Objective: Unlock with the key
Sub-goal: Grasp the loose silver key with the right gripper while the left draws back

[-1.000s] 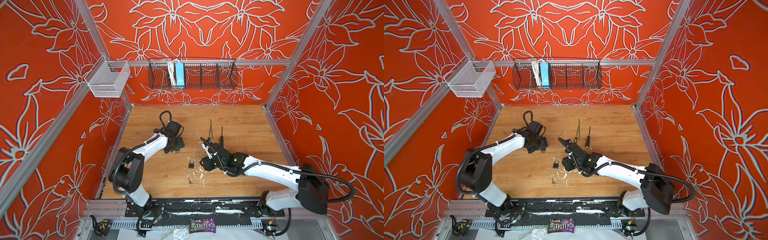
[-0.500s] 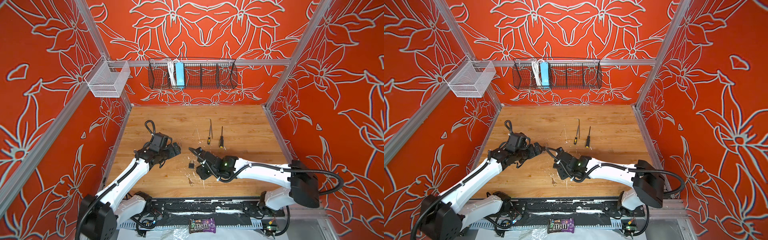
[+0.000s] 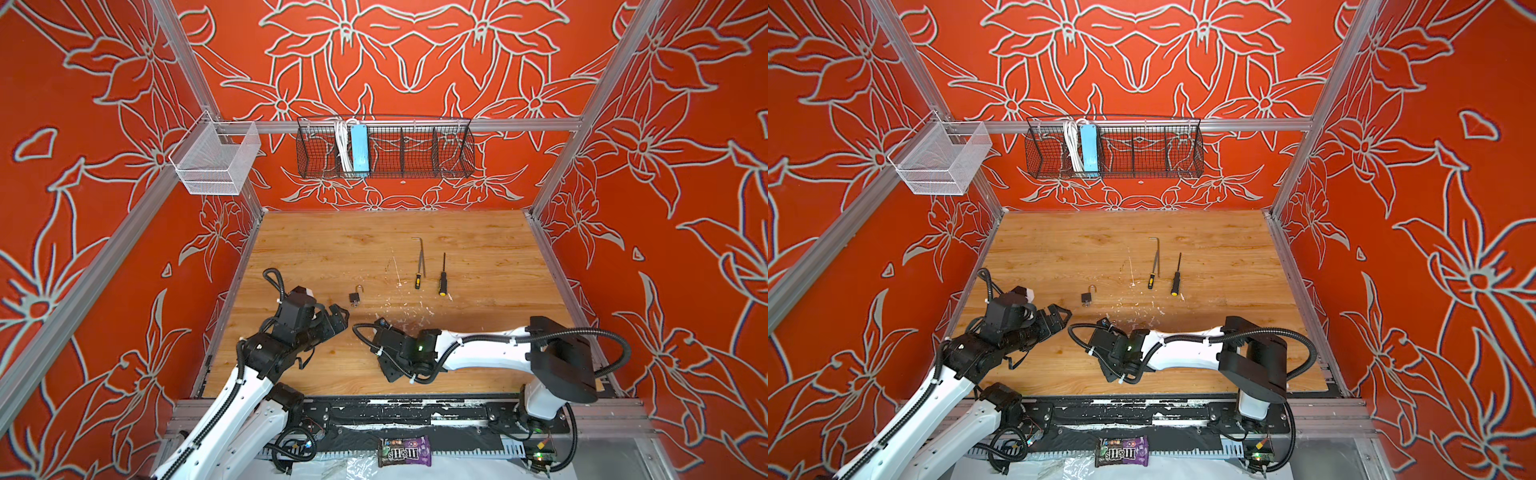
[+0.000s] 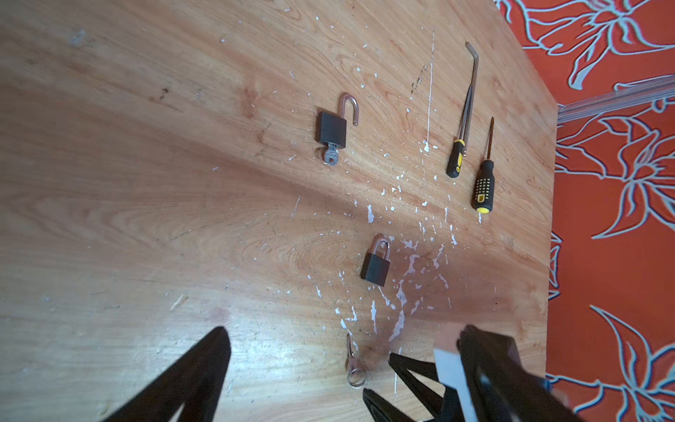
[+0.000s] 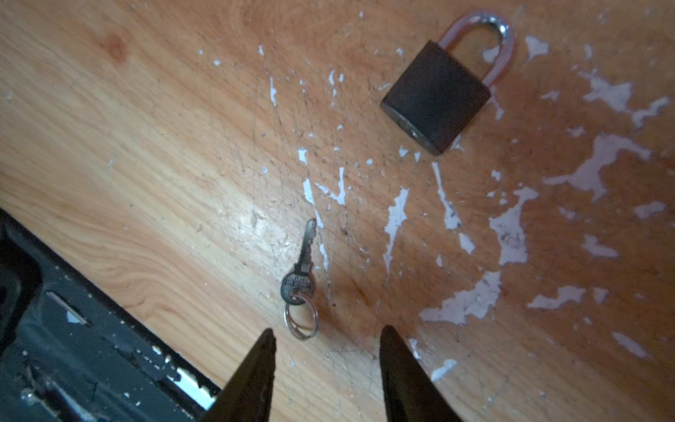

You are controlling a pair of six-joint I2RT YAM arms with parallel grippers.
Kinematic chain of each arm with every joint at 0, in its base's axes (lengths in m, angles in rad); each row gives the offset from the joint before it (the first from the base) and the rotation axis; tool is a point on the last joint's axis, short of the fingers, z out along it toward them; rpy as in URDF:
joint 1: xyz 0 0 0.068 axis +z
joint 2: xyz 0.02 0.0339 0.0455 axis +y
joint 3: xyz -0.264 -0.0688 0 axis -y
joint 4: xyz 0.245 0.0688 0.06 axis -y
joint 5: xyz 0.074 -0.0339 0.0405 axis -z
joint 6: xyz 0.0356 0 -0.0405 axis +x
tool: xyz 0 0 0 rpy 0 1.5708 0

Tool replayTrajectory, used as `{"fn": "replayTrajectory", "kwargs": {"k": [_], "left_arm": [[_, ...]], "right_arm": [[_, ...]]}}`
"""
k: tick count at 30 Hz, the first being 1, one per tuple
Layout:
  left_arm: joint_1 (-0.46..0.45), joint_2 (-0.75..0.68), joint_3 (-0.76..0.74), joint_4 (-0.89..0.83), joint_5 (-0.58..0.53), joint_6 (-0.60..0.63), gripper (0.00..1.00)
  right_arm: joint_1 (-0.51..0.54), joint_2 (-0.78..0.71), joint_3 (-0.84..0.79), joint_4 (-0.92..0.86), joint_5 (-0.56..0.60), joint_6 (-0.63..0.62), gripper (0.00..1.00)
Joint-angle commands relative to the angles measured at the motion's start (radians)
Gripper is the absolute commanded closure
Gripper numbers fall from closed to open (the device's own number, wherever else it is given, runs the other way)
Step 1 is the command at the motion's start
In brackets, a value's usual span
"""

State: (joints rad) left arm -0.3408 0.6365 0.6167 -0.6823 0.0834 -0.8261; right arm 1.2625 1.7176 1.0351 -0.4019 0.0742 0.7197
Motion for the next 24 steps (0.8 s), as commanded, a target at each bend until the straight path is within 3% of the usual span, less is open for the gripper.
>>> {"fn": "replayTrajectory", "kwargs": {"k": [1,18,22,24], "left_arm": [[0.004,-0.05,-0.011,-0.046,-0.019,-0.04,0.02],[0.003,-0.123,-0.031,-0.086,-0.053,-0.098,0.02],[0.004,-0.122,-0.044,-0.071,-0.047,-0.108,0.02],[0.003,-0.117,-0.046,-0.07,-0.044,-0.111,0.02]], "right_arm": [[0.01,0.023,0.041,-0.022,0.021,0.043,0.55],[0.035,0.098,0.062,-0.015,0.007,0.05,0.67],[0.038,0.118,0.062,-0.013,0.009,0.054,0.72],[0.04,0.125,0.066,-0.017,0.007,0.048,0.79]]}}
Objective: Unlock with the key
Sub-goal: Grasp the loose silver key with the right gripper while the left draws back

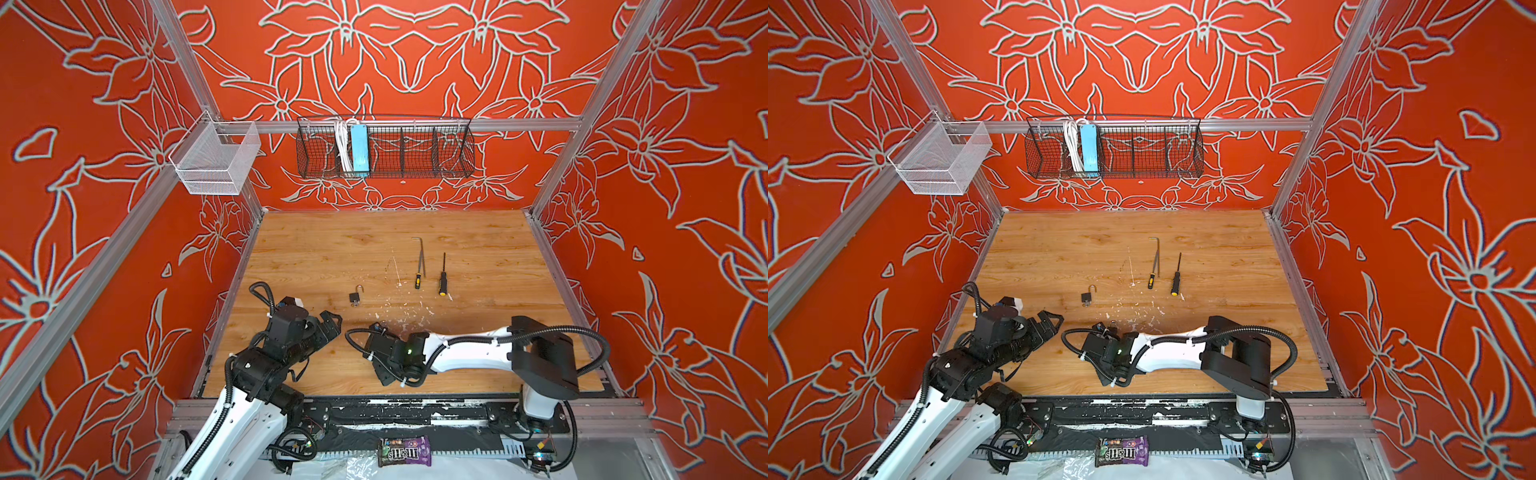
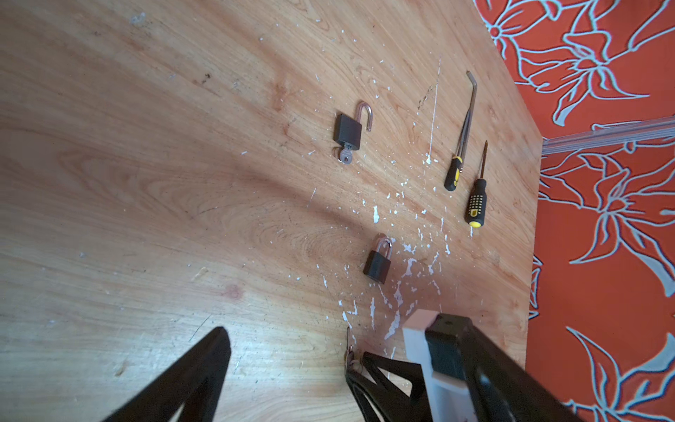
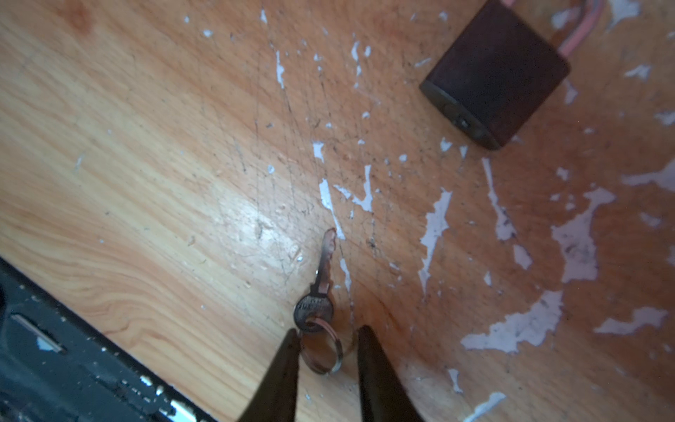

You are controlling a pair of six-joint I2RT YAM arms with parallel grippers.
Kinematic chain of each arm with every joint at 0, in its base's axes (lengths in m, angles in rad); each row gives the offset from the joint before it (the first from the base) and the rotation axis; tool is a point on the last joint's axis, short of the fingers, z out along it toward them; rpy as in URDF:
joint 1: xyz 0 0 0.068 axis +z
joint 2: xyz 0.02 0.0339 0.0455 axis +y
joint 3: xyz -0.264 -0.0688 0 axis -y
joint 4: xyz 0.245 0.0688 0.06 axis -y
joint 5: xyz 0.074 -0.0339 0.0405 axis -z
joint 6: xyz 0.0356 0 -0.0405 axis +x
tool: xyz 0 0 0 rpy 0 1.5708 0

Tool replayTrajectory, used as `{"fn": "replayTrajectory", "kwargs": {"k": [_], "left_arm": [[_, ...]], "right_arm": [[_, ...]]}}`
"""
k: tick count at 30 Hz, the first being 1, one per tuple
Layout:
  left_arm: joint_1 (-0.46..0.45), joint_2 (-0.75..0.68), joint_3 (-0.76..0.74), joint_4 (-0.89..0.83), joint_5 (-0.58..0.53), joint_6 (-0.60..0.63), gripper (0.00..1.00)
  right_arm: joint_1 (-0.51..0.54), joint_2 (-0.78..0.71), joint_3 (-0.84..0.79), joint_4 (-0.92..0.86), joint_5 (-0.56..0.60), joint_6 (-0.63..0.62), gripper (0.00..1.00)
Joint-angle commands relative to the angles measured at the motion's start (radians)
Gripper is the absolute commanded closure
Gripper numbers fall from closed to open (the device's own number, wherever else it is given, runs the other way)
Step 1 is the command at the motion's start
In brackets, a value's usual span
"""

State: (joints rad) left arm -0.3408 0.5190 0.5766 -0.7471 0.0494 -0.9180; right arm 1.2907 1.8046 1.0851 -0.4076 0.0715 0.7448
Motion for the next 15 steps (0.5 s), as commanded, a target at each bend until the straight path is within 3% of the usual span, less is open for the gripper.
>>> {"fn": "replayTrajectory", "kwargs": {"k": [1,15], "left_arm": [[0.004,0.002,-0.006,-0.002,-0.007,-0.019,0.02],[0.003,0.002,-0.018,0.017,0.004,-0.045,0.02]], "right_arm": [[0.014,0.039,0.018,-0.011,0.01,0.016,0.81],[0.035,0.061,0.053,-0.051,0.092,-0.015,0.94]]}}
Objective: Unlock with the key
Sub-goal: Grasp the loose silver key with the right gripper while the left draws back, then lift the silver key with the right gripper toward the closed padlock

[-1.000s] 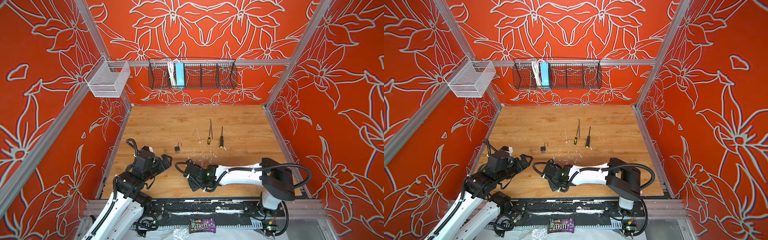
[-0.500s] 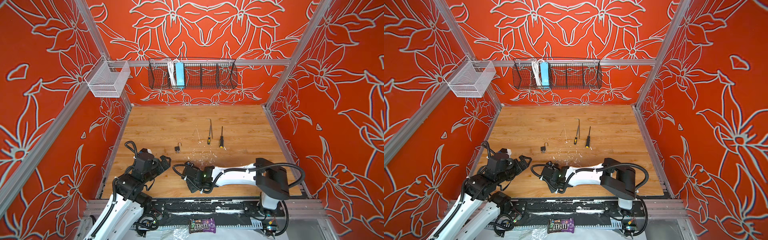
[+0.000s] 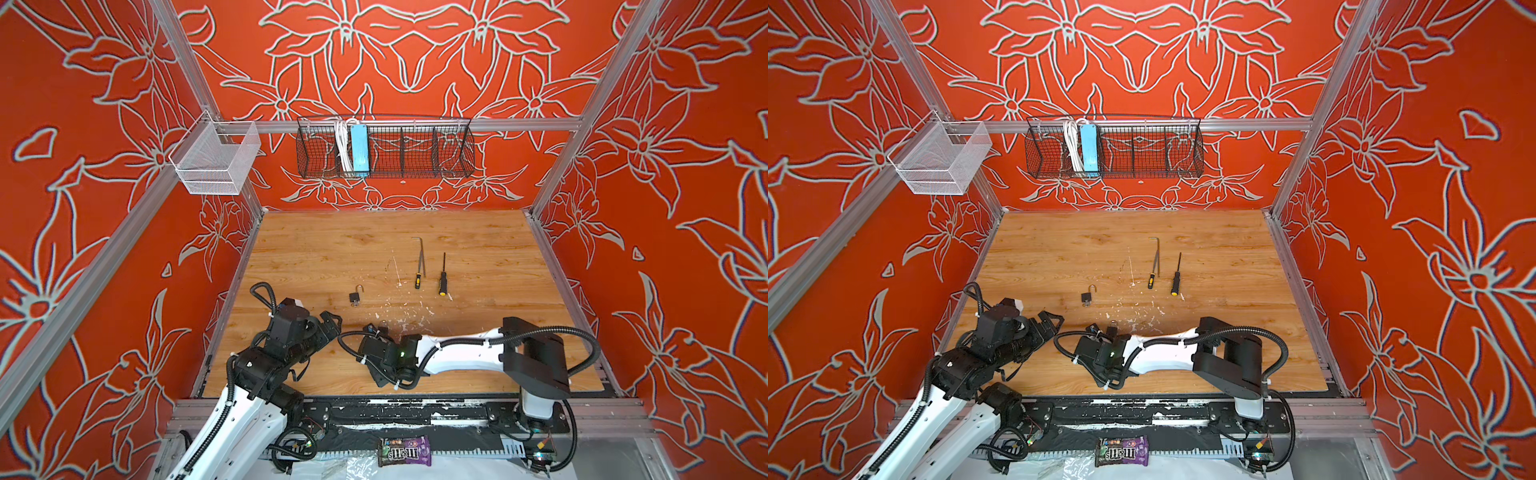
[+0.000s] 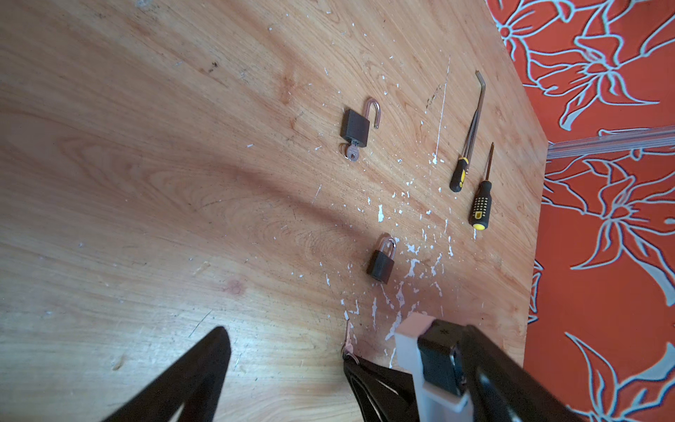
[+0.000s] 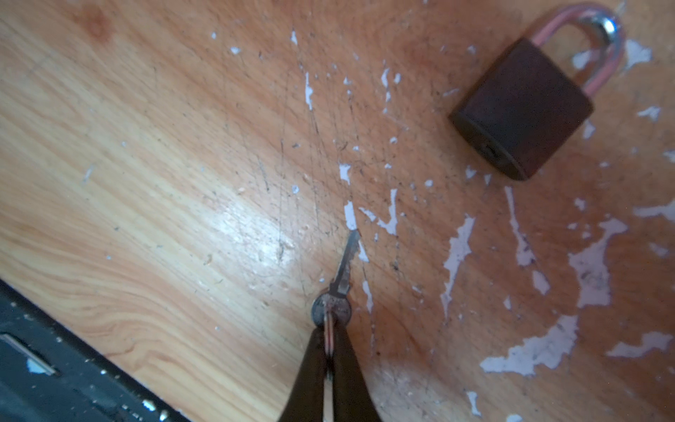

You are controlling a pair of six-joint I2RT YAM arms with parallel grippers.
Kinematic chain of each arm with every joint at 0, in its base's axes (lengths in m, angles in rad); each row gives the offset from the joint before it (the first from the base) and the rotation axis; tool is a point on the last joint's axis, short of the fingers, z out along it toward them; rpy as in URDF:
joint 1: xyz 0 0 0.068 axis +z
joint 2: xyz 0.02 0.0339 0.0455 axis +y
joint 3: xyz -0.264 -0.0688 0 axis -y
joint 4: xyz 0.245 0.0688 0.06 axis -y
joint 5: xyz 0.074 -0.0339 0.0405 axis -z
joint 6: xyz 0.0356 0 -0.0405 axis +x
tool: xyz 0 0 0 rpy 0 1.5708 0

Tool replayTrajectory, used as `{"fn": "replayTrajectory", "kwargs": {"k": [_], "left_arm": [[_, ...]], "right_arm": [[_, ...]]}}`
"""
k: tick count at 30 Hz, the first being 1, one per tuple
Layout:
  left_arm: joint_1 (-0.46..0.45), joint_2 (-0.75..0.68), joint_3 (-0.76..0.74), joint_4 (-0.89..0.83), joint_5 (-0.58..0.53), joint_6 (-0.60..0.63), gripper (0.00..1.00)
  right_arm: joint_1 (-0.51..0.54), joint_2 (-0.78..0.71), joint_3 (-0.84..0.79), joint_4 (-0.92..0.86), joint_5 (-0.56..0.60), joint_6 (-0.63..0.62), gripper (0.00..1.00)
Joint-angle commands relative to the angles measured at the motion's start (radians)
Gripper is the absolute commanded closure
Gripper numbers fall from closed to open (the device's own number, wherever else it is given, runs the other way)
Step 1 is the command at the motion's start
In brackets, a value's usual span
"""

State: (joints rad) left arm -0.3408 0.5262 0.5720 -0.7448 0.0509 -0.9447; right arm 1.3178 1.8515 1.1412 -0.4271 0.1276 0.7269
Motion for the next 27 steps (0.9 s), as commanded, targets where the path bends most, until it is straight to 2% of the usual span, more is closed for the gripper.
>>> {"fn": "replayTrajectory", "kwargs": {"k": [1,8,16,27], "left_arm": [[0.003,-0.006,-0.014,0.016,0.004,-0.019,0.02],[0.004,-0.004,-0.006,0.034,0.03,-0.032,0.02],[0.005,-0.002,0.039,0.049,0.099,-0.042,0.02],[0.003,0.029,0.063,0.177,0.235,0.021,0.02]], "right_arm": [[0.008,0.009,-0.01,-0.025,0.047,0.001,0.95],[0.008,-0.06,-0.068,0.033,0.118,-0.076,1.0],[0.005,-0.189,-0.166,0.12,0.227,-0.227,1.0],[0.004,-0.507,-0.345,0.281,0.303,-0.476,1.0]]}}
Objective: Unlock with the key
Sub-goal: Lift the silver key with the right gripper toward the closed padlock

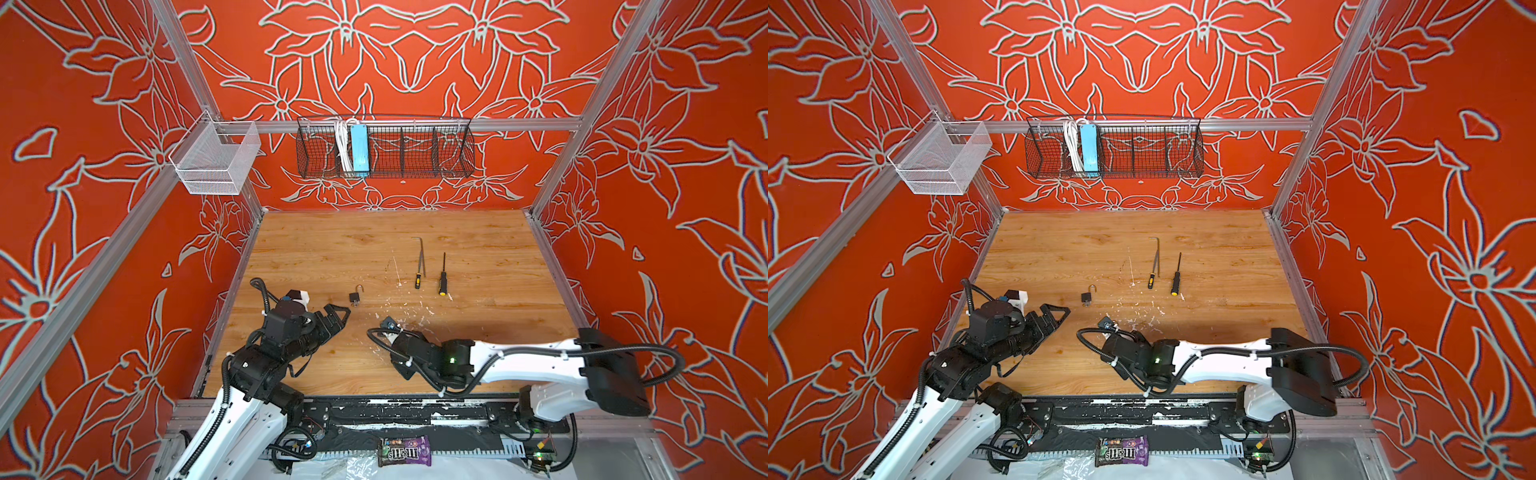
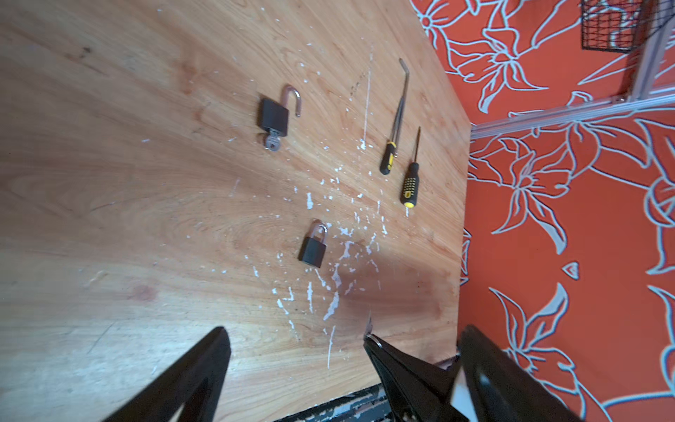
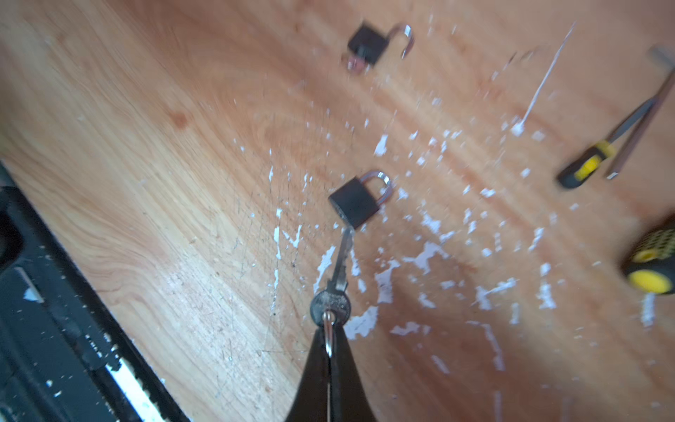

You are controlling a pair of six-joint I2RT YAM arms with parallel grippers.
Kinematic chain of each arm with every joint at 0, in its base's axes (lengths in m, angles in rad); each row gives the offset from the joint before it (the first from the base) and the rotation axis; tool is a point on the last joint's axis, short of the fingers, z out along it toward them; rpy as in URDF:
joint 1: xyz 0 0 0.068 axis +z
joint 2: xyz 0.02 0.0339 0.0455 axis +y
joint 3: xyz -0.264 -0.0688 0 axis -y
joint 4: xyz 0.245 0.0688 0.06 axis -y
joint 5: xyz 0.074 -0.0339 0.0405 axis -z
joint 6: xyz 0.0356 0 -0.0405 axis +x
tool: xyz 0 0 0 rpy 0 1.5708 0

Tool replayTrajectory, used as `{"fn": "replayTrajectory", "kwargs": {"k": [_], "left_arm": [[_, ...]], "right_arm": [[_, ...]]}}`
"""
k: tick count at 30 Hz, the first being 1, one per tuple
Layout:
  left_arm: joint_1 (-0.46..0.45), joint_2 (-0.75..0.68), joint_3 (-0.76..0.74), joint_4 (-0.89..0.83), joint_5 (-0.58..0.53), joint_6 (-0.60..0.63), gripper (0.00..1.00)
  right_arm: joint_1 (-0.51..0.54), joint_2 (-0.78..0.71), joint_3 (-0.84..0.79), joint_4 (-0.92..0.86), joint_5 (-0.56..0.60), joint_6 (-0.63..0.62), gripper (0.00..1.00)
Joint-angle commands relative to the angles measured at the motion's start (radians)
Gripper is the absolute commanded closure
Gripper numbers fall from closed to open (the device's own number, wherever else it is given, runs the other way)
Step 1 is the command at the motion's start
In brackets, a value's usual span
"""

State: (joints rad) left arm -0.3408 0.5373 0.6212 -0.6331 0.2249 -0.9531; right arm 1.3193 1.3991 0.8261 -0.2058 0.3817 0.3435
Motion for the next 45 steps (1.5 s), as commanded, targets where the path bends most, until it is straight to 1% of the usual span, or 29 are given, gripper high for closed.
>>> {"fn": "replayTrajectory", "kwargs": {"k": [1,3,4,6,8,10,11,13,14,16,18,20,22,24,28,32,34,35,37,45], "left_arm": [[0.003,0.024,0.014,0.082,0.077,0.031,0.02],[0.003,0.04,0.007,0.154,0.132,0.03,0.0],[0.002,0.047,0.001,0.188,0.159,0.027,0.01],[-0.001,0.068,-0.012,0.272,0.216,0.017,0.05],[-0.015,0.089,-0.009,0.32,0.234,0.004,0.1],[-0.046,0.115,0.007,0.341,0.222,0.001,0.13],[-0.072,0.137,0.023,0.334,0.196,0.002,0.14],[-0.126,0.19,0.059,0.311,0.143,0.01,0.21],[-0.151,0.225,0.078,0.303,0.131,0.017,0.21],[-0.178,0.291,0.116,0.297,0.14,0.019,0.23],[-0.2,0.347,0.132,0.335,0.17,0.015,0.26],[-0.228,0.403,0.161,0.338,0.161,0.006,0.28],[-0.245,0.457,0.206,0.302,0.153,0.02,0.28],[-0.25,0.51,0.248,0.25,0.127,0.025,0.31],[-0.266,0.549,0.252,0.293,0.139,0.013,0.35],[-0.274,0.588,0.276,0.255,0.134,0.018,0.45],[-0.276,0.596,0.279,0.25,0.126,0.012,0.49],[-0.277,0.597,0.277,0.251,0.121,0.01,0.5],[-0.28,0.599,0.272,0.263,0.12,0.005,0.56],[-0.282,0.624,0.269,0.27,0.095,-0.006,0.74]], "right_arm": [[0.002,-0.075,-0.042,0.071,0.049,-0.103,1.0],[-0.005,-0.122,-0.06,0.083,0.043,-0.109,1.0],[-0.01,-0.142,-0.066,0.089,0.029,-0.11,1.0],[-0.03,-0.18,-0.075,0.1,-0.005,-0.1,1.0],[-0.063,-0.202,-0.058,0.074,-0.058,-0.069,1.0],[-0.098,-0.222,-0.047,0.071,-0.136,-0.047,1.0],[-0.111,-0.231,-0.039,0.063,-0.167,-0.039,1.0],[-0.132,-0.249,-0.039,0.069,-0.196,-0.038,1.0],[-0.143,-0.257,-0.037,0.069,-0.213,-0.04,1.0],[-0.167,-0.267,-0.032,0.068,-0.252,-0.036,1.0],[-0.189,-0.277,-0.027,0.066,-0.302,-0.037,1.0],[-0.204,-0.284,-0.029,0.077,-0.338,-0.042,1.0],[-0.217,-0.29,-0.019,0.067,-0.351,-0.041,1.0],[-0.227,-0.295,-0.019,0.069,-0.361,-0.04,1.0],[-0.258,-0.279,-0.002,0.05,-0.384,-0.019,1.0],[-0.265,-0.271,-0.001,0.067,-0.4,-0.015,1.0],[-0.272,-0.261,0.004,0.069,-0.407,-0.011,1.0],[-0.274,-0.257,0.009,0.069,-0.412,-0.01,1.0],[-0.275,-0.239,0.02,0.059,-0.429,-0.012,1.0],[-0.282,-0.215,0.018,0.079,-0.438,0.003,1.0]]}}
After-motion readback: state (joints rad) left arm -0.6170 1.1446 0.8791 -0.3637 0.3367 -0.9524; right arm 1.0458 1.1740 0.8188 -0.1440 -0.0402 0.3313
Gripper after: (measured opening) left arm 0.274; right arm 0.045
